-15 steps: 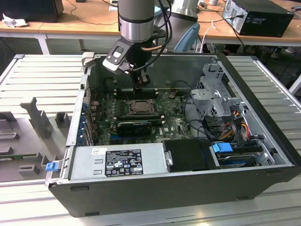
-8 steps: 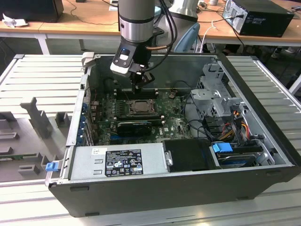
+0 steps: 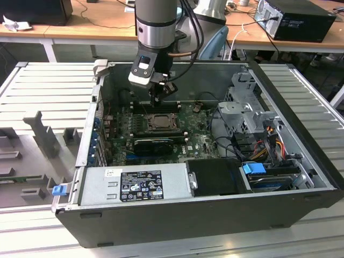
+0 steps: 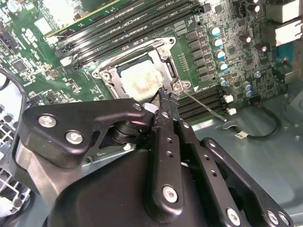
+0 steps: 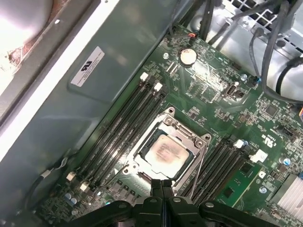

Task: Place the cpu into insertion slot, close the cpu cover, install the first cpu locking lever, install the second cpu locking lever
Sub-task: 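Install the first cpu locking lever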

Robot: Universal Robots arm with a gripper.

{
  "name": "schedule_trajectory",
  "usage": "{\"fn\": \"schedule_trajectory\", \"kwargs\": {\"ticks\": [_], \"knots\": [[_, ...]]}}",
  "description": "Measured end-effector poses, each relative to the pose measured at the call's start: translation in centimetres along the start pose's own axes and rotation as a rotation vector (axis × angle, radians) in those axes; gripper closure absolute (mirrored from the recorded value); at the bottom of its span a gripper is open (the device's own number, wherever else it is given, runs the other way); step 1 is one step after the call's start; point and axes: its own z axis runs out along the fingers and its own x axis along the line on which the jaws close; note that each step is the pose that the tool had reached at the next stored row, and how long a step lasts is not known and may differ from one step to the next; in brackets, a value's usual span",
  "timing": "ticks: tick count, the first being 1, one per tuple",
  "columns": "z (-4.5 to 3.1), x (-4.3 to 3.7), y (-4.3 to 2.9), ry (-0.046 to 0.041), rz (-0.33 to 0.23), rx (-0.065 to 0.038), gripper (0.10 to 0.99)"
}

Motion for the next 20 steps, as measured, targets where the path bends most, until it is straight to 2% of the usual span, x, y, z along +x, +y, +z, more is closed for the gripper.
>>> {"fn": "schedule_trajectory", "kwargs": {"ticks": [11,20], "knots": [[0.0,0.0,0.0,0.0055,-0.127,0.004,0.98],[0.02,0.0,0.0,0.0115,-0.266,0.009,0.98]]}}
